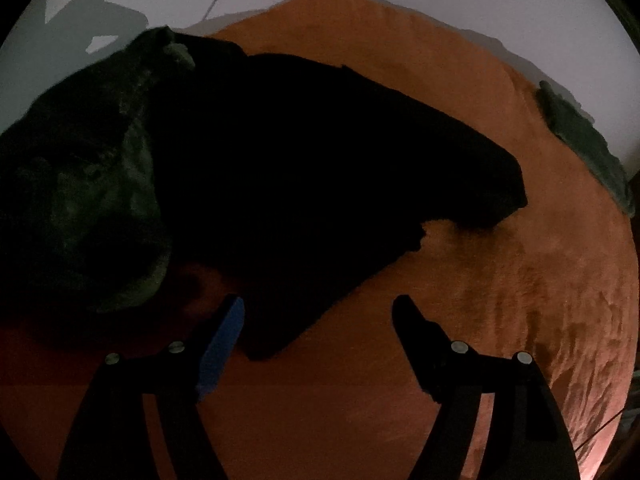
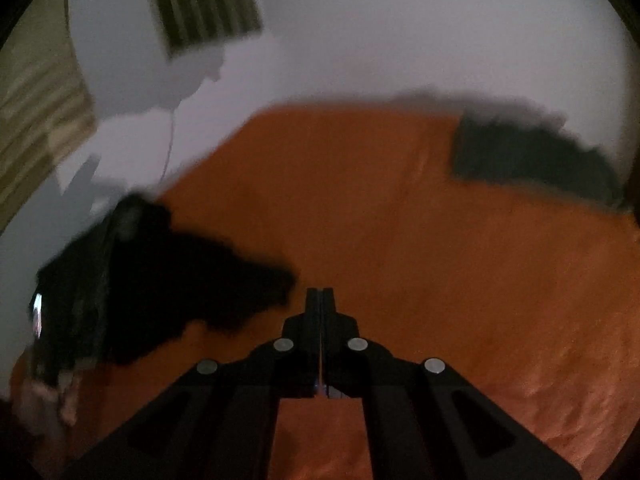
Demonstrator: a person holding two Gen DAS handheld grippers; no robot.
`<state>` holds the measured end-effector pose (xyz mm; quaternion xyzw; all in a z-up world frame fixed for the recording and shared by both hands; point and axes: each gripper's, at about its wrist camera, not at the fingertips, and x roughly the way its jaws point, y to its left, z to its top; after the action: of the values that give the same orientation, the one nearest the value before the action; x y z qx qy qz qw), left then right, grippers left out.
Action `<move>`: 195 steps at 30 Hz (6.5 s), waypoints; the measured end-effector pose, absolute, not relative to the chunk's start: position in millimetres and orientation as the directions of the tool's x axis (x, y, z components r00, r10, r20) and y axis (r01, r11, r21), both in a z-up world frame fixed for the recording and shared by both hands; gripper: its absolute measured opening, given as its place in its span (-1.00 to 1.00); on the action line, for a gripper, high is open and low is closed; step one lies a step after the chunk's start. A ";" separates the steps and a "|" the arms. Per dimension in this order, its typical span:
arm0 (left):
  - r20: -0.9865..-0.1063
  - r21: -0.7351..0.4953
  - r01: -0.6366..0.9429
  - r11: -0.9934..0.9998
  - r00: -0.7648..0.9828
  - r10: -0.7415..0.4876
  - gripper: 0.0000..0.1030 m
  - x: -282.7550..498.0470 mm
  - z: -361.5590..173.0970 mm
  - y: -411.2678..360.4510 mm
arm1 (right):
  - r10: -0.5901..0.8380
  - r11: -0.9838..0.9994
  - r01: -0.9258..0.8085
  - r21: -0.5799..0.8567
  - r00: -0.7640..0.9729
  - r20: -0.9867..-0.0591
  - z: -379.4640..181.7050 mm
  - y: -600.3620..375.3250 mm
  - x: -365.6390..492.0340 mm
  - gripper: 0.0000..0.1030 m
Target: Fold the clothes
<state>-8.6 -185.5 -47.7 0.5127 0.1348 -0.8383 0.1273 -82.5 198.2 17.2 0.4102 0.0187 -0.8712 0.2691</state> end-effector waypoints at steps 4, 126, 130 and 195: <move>-0.897 -0.093 0.347 -0.933 -0.435 -0.073 0.50 -5.3 -49.5 -183.2 | -0.460 -0.822 0.531 0.204 -0.409 -0.788 -27.9 173.4 -79.1 -0.10; -0.783 -0.561 -0.083 -0.824 -0.268 0.561 -0.05 116.0 -99.0 54.9 | -0.514 -0.683 0.650 0.332 -0.106 -0.851 -94.7 240.2 108.8 -0.95; -0.751 -0.591 -0.072 -0.804 -0.317 0.580 -0.05 121.1 -92.5 48.4 | -0.527 -0.634 0.668 0.390 -0.004 -0.850 -103.4 239.7 119.3 -0.95; -0.797 -0.546 0.175 -0.819 -0.411 0.443 -0.97 163.6 -100.3 15.2 | -0.451 -0.023 0.979 -0.201 -0.189 -0.872 -50.0 28.0 -37.9 -0.28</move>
<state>163.6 15.2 -100.3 0.5361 0.2885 -0.7888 -0.0849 -37.9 28.0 -50.0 0.3114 0.4242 -0.6439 0.5553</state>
